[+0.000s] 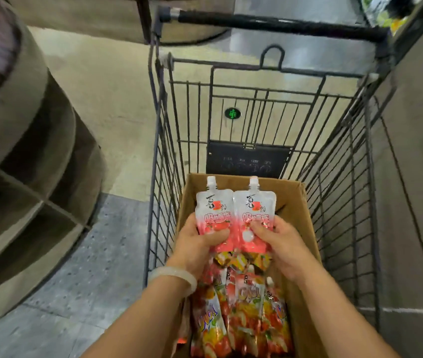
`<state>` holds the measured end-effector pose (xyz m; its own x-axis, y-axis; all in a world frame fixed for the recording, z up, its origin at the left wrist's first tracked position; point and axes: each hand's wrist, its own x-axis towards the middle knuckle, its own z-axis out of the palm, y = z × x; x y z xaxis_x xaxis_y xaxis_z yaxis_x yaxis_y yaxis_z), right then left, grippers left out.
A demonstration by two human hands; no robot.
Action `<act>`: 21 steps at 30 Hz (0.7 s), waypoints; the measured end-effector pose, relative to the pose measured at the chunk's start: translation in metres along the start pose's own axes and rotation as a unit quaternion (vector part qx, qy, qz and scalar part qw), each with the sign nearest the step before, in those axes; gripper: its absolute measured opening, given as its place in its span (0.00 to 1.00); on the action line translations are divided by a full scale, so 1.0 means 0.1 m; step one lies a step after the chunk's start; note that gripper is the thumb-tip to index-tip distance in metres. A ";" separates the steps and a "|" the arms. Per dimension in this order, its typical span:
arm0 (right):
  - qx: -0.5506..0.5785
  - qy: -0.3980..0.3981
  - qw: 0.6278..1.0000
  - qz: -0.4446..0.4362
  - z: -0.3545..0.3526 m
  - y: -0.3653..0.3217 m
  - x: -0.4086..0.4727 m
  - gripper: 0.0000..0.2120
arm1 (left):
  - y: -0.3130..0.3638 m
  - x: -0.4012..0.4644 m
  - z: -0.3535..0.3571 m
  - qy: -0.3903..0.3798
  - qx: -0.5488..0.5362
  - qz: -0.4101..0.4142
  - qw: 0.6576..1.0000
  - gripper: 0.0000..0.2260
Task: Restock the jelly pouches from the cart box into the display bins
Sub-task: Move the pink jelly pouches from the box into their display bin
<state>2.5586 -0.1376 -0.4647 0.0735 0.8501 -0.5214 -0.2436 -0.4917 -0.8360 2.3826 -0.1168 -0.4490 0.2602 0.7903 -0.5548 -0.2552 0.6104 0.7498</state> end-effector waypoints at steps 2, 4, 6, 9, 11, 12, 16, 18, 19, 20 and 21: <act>-0.008 -0.020 0.999 -0.029 0.23 -0.22 -0.18 0.14 | 0.22 -0.25 -0.08 -0.006 -0.003 0.035 0.999 0.22; -0.020 -0.038 0.997 -0.062 0.50 -0.40 -0.38 0.21 | 0.44 -0.53 -0.21 -0.004 -0.008 0.073 0.997 0.21; -0.034 -0.056 0.993 -0.093 0.83 -0.53 -0.61 0.21 | 0.63 -0.85 -0.39 0.000 -0.008 0.111 0.994 0.21; -0.061 -0.096 0.985 -0.128 1.41 -0.64 -0.99 0.10 | 0.85 -1.44 -0.77 0.027 -0.011 0.157 0.987 0.24; -0.078 -0.129 0.977 -0.151 1.83 -0.64 -1.30 0.08 | 0.93 -1.89 -1.07 0.049 -0.021 0.189 0.981 0.24; -0.084 -0.146 0.973 -0.158 2.05 -0.61 -1.46 0.08 | 0.96 -2.14 -1.23 0.058 -0.021 0.205 0.977 0.23; -0.099 -0.216 0.958 -0.160 2.99 -0.34 -2.13 0.11 | 0.96 -3.20 -1.98 0.084 -0.040 0.258 0.962 0.21; -0.111 -0.261 0.947 -0.152 3.50 -0.13 -2.44 0.11 | 0.92 -3.74 -2.37 0.122 -0.047 0.277 0.952 0.19; -0.117 -0.280 0.941 -0.149 3.75 -0.02 -2.59 0.11 | 0.88 -4.00 -2.57 0.150 -0.052 0.284 0.946 0.19; -0.122 -0.299 0.935 -0.146 4.01 0.10 -2.73 0.11 | 0.85 -4.26 -2.76 0.176 -0.059 0.291 0.938 0.19; -0.129 -0.319 0.928 -0.144 4.26 0.20 -2.89 0.11 | 0.81 -4.51 -2.95 0.199 -0.066 0.298 0.931 0.20</act>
<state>2.1204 -0.3126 -0.2581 -0.5073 0.8517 -0.1316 -0.0561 -0.1851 -0.9811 1.9697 -0.4077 -0.2449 -0.3224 0.9323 -0.1637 -0.3633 0.0379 0.9309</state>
